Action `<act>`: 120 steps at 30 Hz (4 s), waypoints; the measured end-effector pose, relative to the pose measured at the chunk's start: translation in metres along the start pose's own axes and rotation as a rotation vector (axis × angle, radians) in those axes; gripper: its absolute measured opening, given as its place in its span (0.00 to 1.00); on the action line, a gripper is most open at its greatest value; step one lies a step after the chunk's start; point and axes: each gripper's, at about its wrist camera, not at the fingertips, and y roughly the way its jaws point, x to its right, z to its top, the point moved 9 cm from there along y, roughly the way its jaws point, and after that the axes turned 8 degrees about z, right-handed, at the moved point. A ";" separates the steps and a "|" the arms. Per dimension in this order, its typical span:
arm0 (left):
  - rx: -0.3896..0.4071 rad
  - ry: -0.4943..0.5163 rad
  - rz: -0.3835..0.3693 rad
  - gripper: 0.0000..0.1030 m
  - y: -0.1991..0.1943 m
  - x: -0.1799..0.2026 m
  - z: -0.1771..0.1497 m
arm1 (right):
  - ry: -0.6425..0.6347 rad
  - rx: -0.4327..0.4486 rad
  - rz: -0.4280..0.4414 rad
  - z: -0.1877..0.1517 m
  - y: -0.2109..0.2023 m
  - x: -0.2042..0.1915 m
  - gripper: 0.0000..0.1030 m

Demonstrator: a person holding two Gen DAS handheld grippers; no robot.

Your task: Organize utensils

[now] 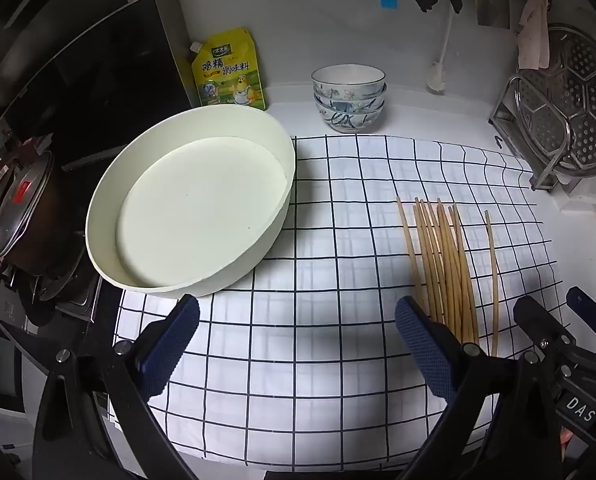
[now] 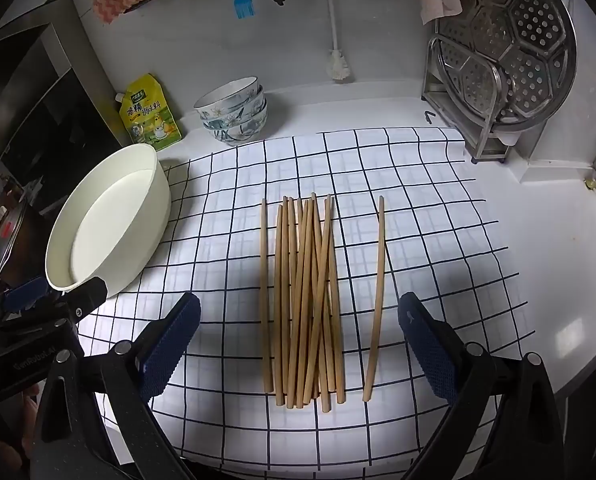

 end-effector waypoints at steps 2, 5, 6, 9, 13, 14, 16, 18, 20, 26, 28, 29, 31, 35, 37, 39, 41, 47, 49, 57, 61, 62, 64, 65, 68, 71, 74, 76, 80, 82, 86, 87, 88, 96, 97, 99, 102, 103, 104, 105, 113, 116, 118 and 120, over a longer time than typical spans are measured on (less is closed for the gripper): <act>-0.013 -0.011 -0.029 0.94 0.002 -0.003 0.000 | 0.001 -0.001 0.001 0.000 0.000 0.000 0.92; -0.015 -0.001 -0.015 0.94 0.002 -0.003 0.005 | -0.001 0.000 -0.001 0.000 0.000 0.000 0.92; -0.015 -0.001 -0.015 0.94 0.002 -0.003 0.007 | -0.002 -0.001 -0.002 0.000 0.000 0.000 0.92; -0.009 0.002 -0.008 0.94 -0.001 -0.003 0.011 | -0.001 -0.002 -0.003 0.000 0.000 0.001 0.92; 0.003 0.004 -0.004 0.94 -0.001 -0.002 0.004 | -0.001 0.001 -0.003 0.000 0.000 0.002 0.92; 0.003 0.004 -0.004 0.94 -0.001 -0.002 0.005 | -0.002 0.002 -0.003 0.000 0.000 0.003 0.92; 0.004 0.002 -0.005 0.94 -0.002 -0.003 0.006 | -0.001 0.002 -0.003 0.000 0.000 0.004 0.92; 0.006 0.003 -0.005 0.94 -0.001 -0.003 0.005 | -0.001 0.003 -0.004 0.000 0.000 0.004 0.92; 0.009 -0.001 -0.005 0.94 -0.001 -0.004 0.007 | -0.002 0.003 -0.004 -0.001 0.000 0.004 0.92; 0.017 -0.013 -0.005 0.94 -0.002 -0.007 0.008 | -0.004 0.006 -0.003 -0.001 0.000 0.005 0.92; 0.022 -0.011 -0.002 0.94 -0.003 -0.005 0.007 | -0.004 0.006 -0.003 0.000 0.000 0.005 0.92; 0.023 -0.010 -0.002 0.94 -0.003 -0.005 0.007 | -0.005 0.006 -0.004 0.000 0.000 0.004 0.92; 0.023 -0.012 -0.001 0.94 -0.003 -0.005 0.007 | -0.005 0.007 -0.003 0.001 -0.002 0.004 0.92; 0.022 -0.014 -0.001 0.94 -0.002 -0.006 0.007 | -0.006 0.009 -0.004 -0.002 0.000 0.007 0.92; 0.023 -0.013 -0.001 0.94 -0.003 -0.005 0.007 | -0.008 0.008 -0.004 0.000 0.000 0.006 0.92; 0.023 -0.012 0.000 0.94 -0.003 -0.005 0.007 | -0.008 0.008 -0.004 0.001 -0.005 0.004 0.92; 0.023 -0.012 0.000 0.94 -0.002 -0.005 0.006 | -0.007 0.008 -0.004 0.002 -0.005 0.004 0.92; 0.024 -0.014 -0.001 0.94 -0.003 -0.005 0.007 | -0.007 0.011 -0.005 0.003 0.000 0.006 0.92; 0.024 -0.014 0.000 0.94 -0.003 -0.006 0.007 | -0.008 0.013 -0.005 0.002 0.000 0.006 0.92; 0.028 -0.015 0.000 0.94 -0.002 -0.008 0.009 | -0.008 0.015 -0.005 0.004 -0.001 0.006 0.92; 0.028 -0.016 0.000 0.94 -0.002 -0.008 0.010 | -0.008 0.015 -0.003 0.005 -0.001 0.006 0.92; 0.029 -0.016 0.000 0.94 -0.002 -0.009 0.010 | -0.007 0.015 -0.003 0.006 -0.001 0.006 0.92; 0.028 -0.016 0.000 0.94 -0.003 -0.007 0.010 | -0.008 0.016 -0.003 0.005 -0.001 0.006 0.92; 0.028 -0.016 0.000 0.94 -0.002 -0.008 0.010 | -0.008 0.017 -0.004 0.005 -0.001 0.006 0.92; 0.028 -0.016 -0.001 0.94 -0.003 -0.007 0.009 | -0.008 0.018 -0.004 0.004 -0.002 0.006 0.92; 0.029 -0.016 -0.001 0.94 -0.003 -0.008 0.009 | -0.008 0.019 -0.004 0.004 -0.001 0.006 0.92; 0.029 -0.014 -0.002 0.94 -0.002 -0.008 0.009 | -0.011 0.023 -0.012 0.004 -0.001 0.008 0.92; 0.032 -0.011 -0.001 0.94 -0.005 -0.007 0.009 | -0.011 0.023 -0.012 0.004 -0.002 0.007 0.92; 0.036 -0.008 0.000 0.94 -0.008 -0.006 0.007 | -0.012 0.024 -0.011 0.004 -0.003 0.008 0.92; 0.036 -0.007 0.002 0.94 -0.008 -0.005 0.006 | -0.013 0.024 -0.011 0.003 -0.003 0.008 0.92; 0.036 -0.009 0.002 0.94 -0.009 -0.006 0.005 | -0.015 0.027 -0.009 0.004 -0.004 0.007 0.92; 0.036 -0.009 0.002 0.94 -0.009 -0.006 0.005 | -0.015 0.027 -0.010 0.004 -0.004 0.008 0.92; 0.036 -0.008 0.001 0.94 -0.009 -0.006 0.006 | -0.015 0.027 -0.010 0.004 -0.004 0.008 0.92; 0.032 -0.007 0.001 0.94 -0.008 -0.006 0.004 | -0.018 0.026 -0.010 0.005 -0.002 0.009 0.92; 0.030 -0.006 0.000 0.94 -0.008 -0.005 0.003 | -0.017 0.028 -0.009 0.003 -0.004 0.009 0.92; 0.022 -0.004 0.000 0.94 -0.006 -0.003 0.002 | -0.012 0.029 -0.004 0.001 -0.005 0.011 0.92; 0.014 -0.002 -0.013 0.94 -0.002 0.004 0.001 | -0.004 0.030 -0.011 -0.001 -0.006 0.019 0.92; 0.013 0.000 -0.014 0.94 -0.001 0.006 0.000 | -0.004 0.028 -0.016 -0.002 -0.005 0.022 0.92; 0.009 0.004 -0.015 0.94 0.002 0.010 -0.001 | -0.005 0.024 -0.021 -0.003 -0.005 0.025 0.92; 0.001 0.008 -0.018 0.94 0.005 0.014 -0.002 | -0.004 0.019 -0.021 -0.005 -0.005 0.030 0.92; -0.055 0.055 -0.086 0.94 0.038 0.060 -0.016 | 0.040 -0.002 -0.052 -0.018 0.008 0.083 0.92; -0.060 0.057 -0.093 0.94 0.052 0.073 -0.019 | 0.049 -0.019 -0.070 -0.024 0.019 0.101 0.92; -0.071 0.051 -0.097 0.94 0.062 0.079 -0.021 | 0.058 -0.038 -0.081 -0.028 0.031 0.112 0.92; -0.083 0.046 -0.102 0.94 0.072 0.085 -0.023 | 0.061 -0.046 -0.086 -0.032 0.039 0.118 0.92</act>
